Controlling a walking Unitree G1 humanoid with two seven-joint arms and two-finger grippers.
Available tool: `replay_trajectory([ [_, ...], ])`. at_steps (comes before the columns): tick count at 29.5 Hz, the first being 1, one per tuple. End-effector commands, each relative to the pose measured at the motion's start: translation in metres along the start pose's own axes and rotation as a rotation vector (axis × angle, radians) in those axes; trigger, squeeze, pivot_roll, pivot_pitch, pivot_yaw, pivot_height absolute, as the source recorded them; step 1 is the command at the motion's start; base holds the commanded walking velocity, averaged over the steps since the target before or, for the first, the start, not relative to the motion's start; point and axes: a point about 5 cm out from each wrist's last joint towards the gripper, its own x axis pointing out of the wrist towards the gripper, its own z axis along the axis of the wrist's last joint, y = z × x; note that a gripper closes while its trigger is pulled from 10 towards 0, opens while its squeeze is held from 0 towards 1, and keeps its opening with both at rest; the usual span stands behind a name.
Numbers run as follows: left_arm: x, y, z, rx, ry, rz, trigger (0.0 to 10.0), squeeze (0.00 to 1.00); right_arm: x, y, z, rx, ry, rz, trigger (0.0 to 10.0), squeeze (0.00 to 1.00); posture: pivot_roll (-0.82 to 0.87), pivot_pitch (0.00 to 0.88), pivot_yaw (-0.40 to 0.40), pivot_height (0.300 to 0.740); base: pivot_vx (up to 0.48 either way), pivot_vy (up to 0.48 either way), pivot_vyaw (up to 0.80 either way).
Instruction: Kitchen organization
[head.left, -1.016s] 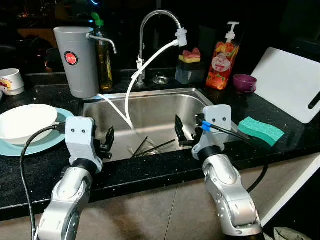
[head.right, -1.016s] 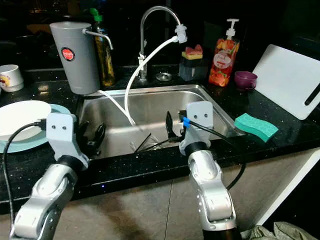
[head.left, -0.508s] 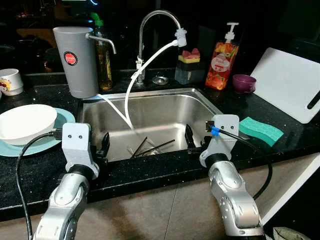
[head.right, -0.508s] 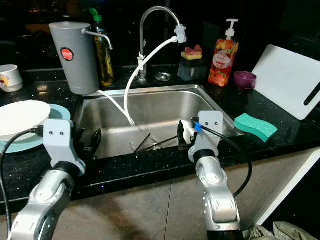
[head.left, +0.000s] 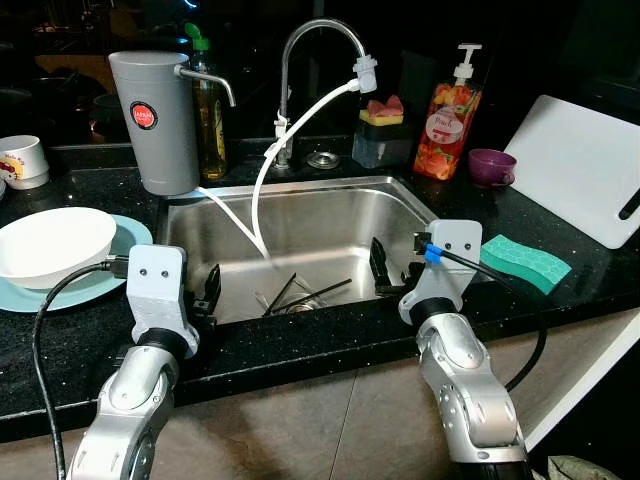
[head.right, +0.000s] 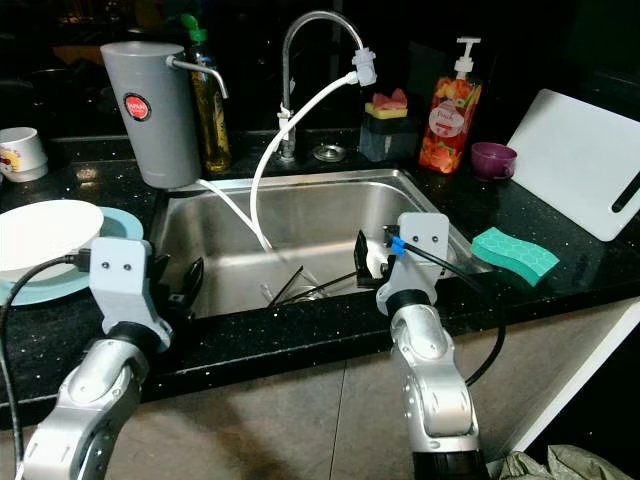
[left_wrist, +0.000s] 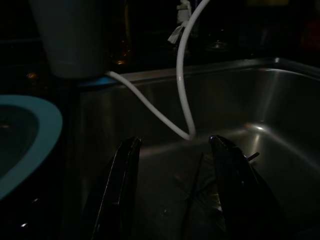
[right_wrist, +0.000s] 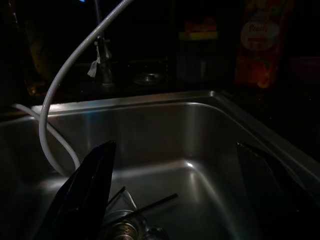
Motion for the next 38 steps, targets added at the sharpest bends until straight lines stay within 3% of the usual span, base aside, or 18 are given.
replay_trajectory([
  [1,0.001,-0.001,0.004,0.01,-0.012,-0.011,10.0,0.0,0.001,0.002,0.0,0.011,0.001,-0.001,10.0,0.0,0.14,0.115,-0.06,0.74,0.0,0.0,0.0],
  [38,0.008,-0.008,0.019,0.012,-0.067,-0.025,10.0,0.0,0.007,0.009,0.009,0.023,-0.029,0.014,10.0,0.0,0.16,0.117,-0.074,0.74,0.0,0.0,0.0],
])
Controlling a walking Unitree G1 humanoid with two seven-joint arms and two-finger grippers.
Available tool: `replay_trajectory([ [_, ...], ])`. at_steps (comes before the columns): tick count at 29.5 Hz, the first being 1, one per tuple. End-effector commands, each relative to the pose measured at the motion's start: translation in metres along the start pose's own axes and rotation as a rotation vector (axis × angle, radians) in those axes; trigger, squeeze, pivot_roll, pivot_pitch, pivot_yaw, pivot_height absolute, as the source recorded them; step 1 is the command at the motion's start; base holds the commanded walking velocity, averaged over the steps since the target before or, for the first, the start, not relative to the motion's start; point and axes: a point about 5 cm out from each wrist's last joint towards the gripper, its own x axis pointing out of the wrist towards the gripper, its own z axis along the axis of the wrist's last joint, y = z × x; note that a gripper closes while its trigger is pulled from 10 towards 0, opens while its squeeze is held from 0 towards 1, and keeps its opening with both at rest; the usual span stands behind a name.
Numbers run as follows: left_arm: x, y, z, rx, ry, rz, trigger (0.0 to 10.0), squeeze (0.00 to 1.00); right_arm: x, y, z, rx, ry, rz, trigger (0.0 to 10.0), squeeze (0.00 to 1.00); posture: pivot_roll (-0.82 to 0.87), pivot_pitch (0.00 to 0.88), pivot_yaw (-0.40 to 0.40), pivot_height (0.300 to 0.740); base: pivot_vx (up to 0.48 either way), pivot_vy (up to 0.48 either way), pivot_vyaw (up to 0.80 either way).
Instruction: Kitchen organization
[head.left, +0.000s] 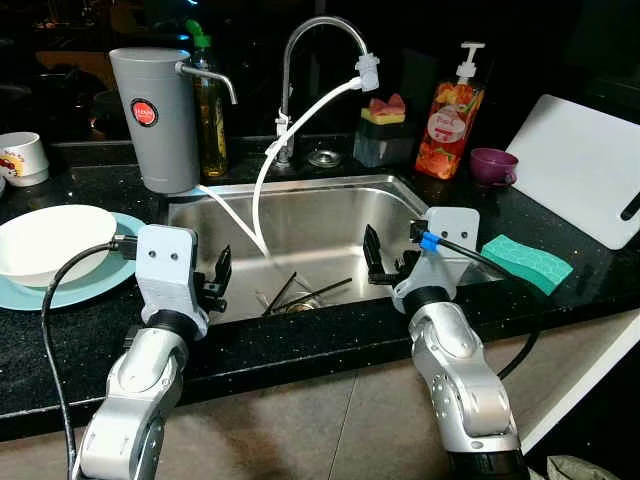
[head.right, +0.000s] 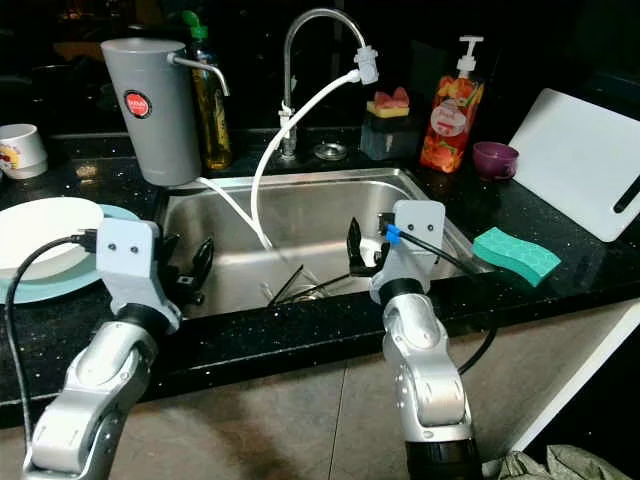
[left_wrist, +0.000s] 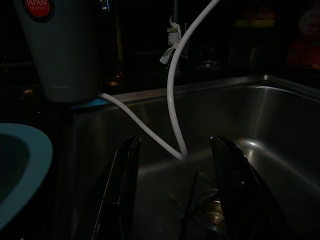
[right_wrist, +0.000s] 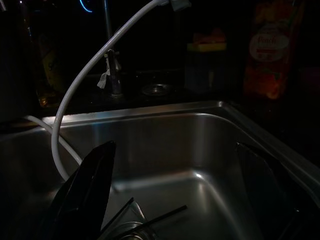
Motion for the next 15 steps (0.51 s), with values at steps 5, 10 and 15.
replay_trajectory([
  [5,-0.0005,-0.0027,0.0012,0.001,-0.005,-0.007,10.0,0.0,0.0008,0.0001,-0.0016,0.008,0.003,0.0,10.0,0.0,0.16,0.109,-0.07,0.74,0.0,0.0,0.0],
  [10,-0.0002,-0.0019,0.0012,0.003,-0.003,-0.012,10.0,0.0,0.0007,0.0001,-0.0021,0.01,0.004,-0.007,10.0,0.0,0.16,0.115,-0.068,0.74,0.0,0.0,0.0],
  [15,-0.0016,0.0005,-0.0001,0.011,0.003,-0.01,10.0,0.0,-0.0005,0.0021,-0.0017,0.009,0.003,0.0,10.0,0.0,0.15,0.117,-0.065,0.74,0.0,0.0,0.0],
])
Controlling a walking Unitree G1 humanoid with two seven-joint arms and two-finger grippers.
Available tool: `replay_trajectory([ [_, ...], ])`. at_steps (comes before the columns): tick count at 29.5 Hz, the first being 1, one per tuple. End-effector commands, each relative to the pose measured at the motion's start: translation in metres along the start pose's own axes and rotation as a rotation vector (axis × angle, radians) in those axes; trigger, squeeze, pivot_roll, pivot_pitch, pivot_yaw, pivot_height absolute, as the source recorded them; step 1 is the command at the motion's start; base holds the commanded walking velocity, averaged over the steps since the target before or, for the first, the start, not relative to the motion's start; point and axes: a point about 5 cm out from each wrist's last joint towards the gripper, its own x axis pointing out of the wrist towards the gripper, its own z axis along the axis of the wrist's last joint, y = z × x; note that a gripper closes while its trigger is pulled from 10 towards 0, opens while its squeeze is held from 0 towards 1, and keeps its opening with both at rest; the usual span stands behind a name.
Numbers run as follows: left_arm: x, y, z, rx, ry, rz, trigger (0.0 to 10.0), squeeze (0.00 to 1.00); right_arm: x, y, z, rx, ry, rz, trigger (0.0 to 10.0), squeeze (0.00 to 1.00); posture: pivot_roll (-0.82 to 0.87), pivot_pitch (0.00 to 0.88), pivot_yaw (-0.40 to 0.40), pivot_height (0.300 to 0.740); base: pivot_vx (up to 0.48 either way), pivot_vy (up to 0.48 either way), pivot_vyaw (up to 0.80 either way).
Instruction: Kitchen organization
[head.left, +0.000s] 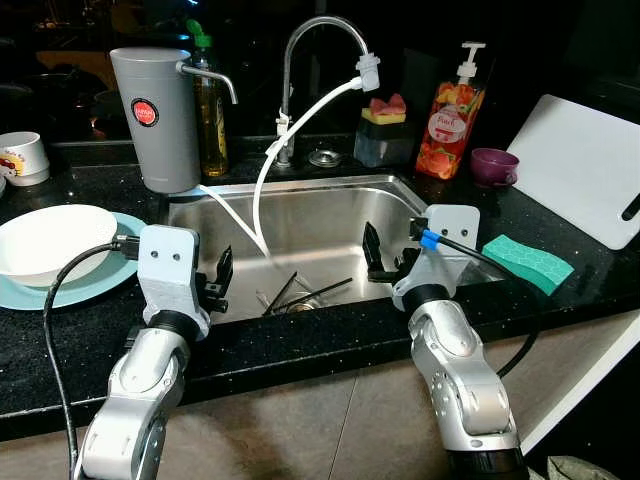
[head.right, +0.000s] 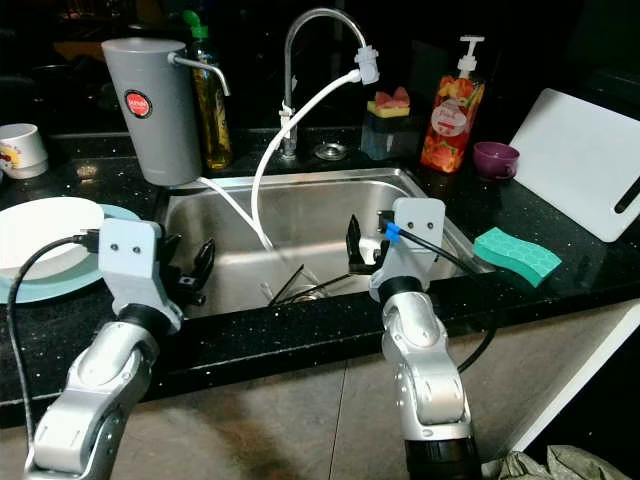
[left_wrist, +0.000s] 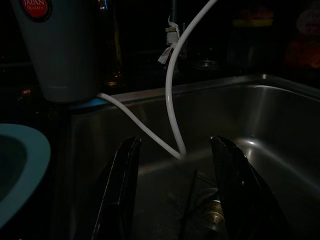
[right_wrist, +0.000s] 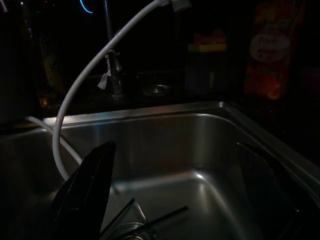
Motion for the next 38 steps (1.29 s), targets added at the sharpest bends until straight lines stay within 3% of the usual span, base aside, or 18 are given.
replay_trajectory([
  [1,-0.0012,0.0015,0.0003,0.006,0.003,-0.002,10.0,0.0,-0.0006,0.0008,-0.0019,0.004,0.006,0.001,10.0,0.0,0.15,0.117,-0.065,0.74,0.0,0.0,0.0],
  [38,0.0016,-0.0074,-0.0008,0.001,-0.003,-0.028,10.0,0.0,-0.0008,0.0027,-0.0033,0.006,0.004,0.004,10.0,0.0,0.14,0.1,-0.06,0.74,0.0,0.0,0.0],
])
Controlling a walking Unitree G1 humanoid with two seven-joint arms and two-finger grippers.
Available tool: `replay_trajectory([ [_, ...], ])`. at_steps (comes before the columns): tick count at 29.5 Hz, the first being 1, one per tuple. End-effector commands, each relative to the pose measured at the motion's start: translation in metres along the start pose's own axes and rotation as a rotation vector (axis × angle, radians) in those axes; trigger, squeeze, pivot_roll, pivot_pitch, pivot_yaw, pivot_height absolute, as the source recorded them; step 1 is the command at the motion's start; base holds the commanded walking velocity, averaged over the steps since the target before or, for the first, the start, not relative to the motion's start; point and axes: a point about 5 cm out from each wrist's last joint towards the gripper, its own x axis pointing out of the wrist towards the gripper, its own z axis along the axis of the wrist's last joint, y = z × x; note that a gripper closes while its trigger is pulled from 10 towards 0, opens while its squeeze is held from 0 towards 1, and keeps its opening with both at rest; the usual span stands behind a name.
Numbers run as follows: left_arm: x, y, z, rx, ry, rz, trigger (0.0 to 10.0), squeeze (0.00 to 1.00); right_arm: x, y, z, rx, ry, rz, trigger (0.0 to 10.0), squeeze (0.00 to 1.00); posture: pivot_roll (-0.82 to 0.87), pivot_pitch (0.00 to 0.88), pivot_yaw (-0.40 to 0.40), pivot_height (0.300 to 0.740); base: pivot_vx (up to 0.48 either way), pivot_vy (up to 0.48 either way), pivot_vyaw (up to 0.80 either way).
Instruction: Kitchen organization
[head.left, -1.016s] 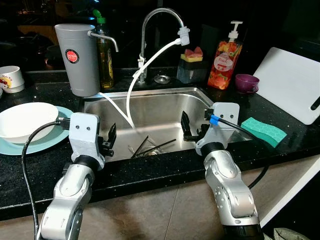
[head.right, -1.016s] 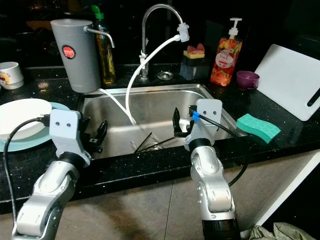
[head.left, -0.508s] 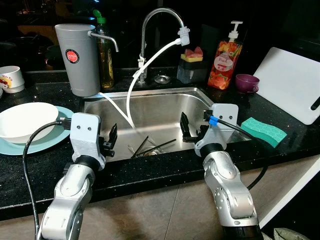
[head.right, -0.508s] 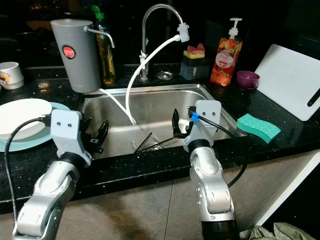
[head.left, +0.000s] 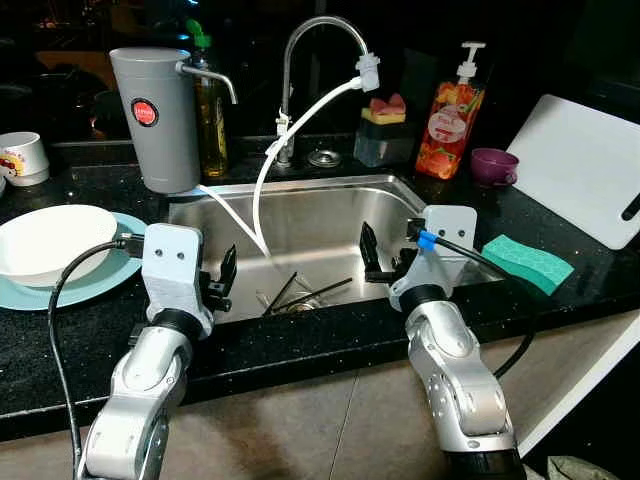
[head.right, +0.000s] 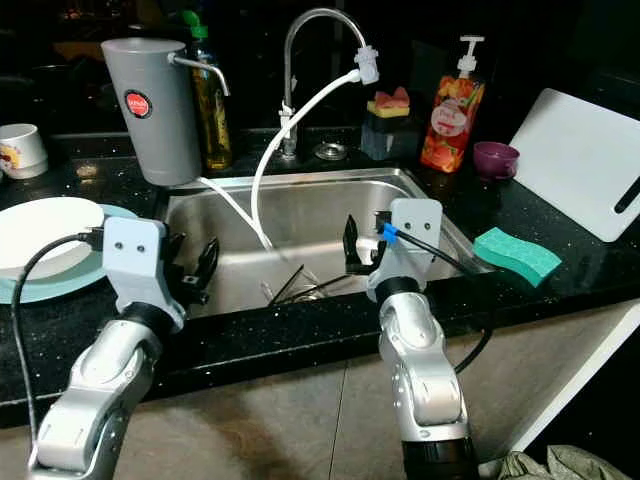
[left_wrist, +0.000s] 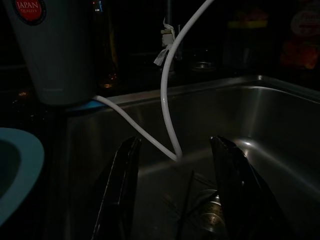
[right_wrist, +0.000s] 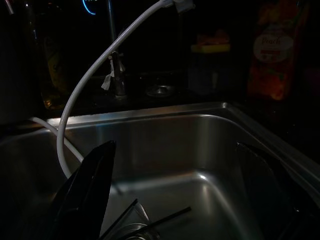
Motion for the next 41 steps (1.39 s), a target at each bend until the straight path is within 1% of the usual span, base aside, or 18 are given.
replay_trajectory([
  [1,0.0003,-0.0035,-0.002,0.003,0.002,-0.012,10.0,0.0,-0.0006,-0.0004,-0.0028,0.002,0.009,-0.004,10.0,0.0,0.14,0.1,-0.06,0.74,0.0,0.0,0.0],
  [41,0.0021,-0.0049,-0.0023,0.006,0.005,-0.016,10.0,0.0,-0.0007,-0.0024,-0.0018,0.001,0.008,-0.015,10.0,0.0,0.14,0.105,-0.059,0.74,0.0,0.0,0.0],
])
